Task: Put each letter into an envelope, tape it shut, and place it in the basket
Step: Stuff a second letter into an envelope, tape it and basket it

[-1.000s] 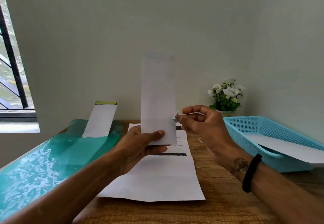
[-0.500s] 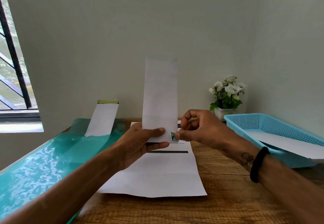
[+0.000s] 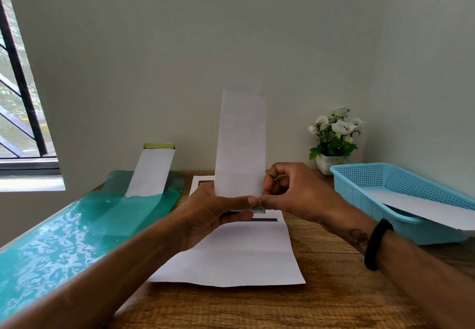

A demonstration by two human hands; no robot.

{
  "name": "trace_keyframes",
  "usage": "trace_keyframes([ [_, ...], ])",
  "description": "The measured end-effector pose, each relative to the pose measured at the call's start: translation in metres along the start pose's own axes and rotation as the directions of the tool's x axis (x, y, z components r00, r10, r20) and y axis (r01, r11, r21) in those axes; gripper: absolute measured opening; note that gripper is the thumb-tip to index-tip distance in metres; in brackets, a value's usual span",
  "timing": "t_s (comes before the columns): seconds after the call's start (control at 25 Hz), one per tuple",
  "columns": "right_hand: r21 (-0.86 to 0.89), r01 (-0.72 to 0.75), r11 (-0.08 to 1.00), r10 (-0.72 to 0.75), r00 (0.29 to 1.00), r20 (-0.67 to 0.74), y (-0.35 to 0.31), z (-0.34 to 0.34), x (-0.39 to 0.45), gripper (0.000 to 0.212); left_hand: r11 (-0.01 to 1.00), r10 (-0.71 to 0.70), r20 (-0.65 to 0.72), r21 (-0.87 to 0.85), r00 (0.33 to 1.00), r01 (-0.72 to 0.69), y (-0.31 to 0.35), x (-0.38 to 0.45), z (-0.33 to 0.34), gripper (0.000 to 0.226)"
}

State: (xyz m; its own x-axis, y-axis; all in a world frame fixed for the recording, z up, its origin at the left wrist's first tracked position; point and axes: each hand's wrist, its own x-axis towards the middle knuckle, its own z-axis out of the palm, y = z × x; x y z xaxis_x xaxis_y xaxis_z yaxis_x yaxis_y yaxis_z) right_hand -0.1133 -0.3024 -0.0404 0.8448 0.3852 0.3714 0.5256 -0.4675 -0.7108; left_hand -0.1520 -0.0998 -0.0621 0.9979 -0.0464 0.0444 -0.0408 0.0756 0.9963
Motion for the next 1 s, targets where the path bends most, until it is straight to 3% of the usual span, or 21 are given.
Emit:
trace_keyframes([
  [0.24,-0.012,0.002,1.0,-0.002,1.0,0.002,0.0004,0.0,0.0001,0.026,0.999,-0.017,-0.012,-0.03,1.0,0.017,-0.0005,0.0016,-0.0001,0.048],
  [0.64,-0.037,0.046,0.998,-0.046,0.999,-0.003,-0.0004,-0.0038,0.0011,0.024,0.999,-0.04,0.017,-0.019,0.999,0.04,0.0038,0.0012,-0.0017,0.044],
  [1.0,-0.038,0.042,0.998,-0.037,0.993,0.115,0.0025,-0.0097,0.0031,0.026,0.998,-0.065,0.032,-0.024,0.997,0.066,0.0033,0.0025,-0.0029,0.039],
])
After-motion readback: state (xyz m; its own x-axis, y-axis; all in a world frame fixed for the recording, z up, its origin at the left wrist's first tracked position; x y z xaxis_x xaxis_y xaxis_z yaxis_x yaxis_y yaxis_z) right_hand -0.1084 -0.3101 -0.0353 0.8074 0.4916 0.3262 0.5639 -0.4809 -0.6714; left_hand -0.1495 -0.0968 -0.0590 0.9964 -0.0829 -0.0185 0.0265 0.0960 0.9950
